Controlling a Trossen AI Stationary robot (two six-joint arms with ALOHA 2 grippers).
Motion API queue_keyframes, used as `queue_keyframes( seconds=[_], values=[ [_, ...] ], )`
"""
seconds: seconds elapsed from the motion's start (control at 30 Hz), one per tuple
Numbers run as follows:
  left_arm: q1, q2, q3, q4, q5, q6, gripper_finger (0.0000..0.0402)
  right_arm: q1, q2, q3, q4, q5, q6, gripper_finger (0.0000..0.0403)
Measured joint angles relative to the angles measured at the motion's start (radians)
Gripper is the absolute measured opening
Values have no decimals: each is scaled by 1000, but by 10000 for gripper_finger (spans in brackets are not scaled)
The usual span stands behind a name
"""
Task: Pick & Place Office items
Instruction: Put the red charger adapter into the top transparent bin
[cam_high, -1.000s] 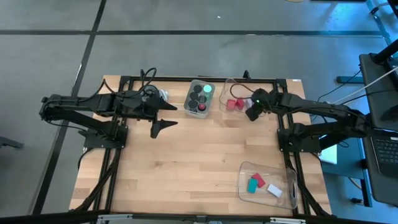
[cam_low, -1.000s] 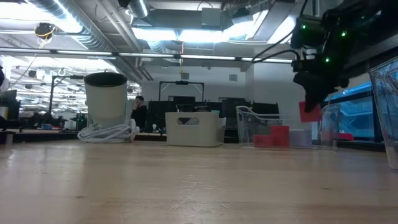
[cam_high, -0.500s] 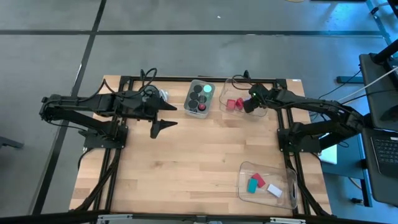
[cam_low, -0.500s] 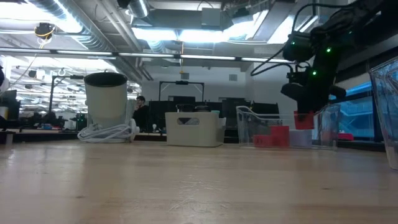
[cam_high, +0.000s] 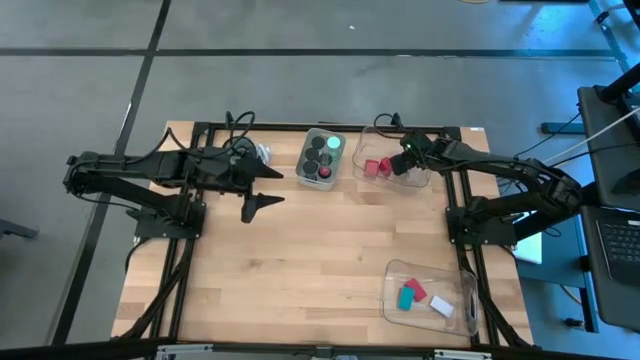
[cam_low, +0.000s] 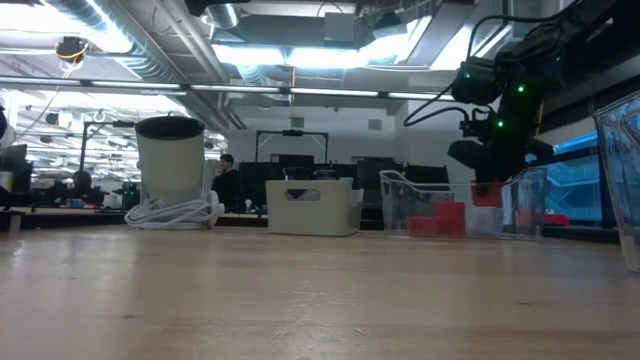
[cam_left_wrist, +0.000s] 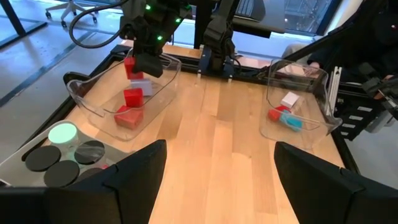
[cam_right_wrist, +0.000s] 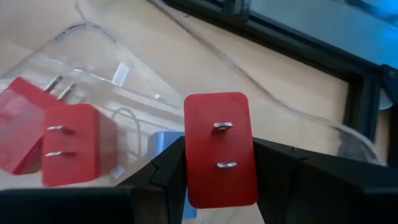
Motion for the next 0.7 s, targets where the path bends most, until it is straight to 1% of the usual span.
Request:
queue_keyframes(
  seconds=[0.7],
  values=[
    [0,0,0,0,0,0,296,0,1,0,-12,-140,-10,139]
  ],
)
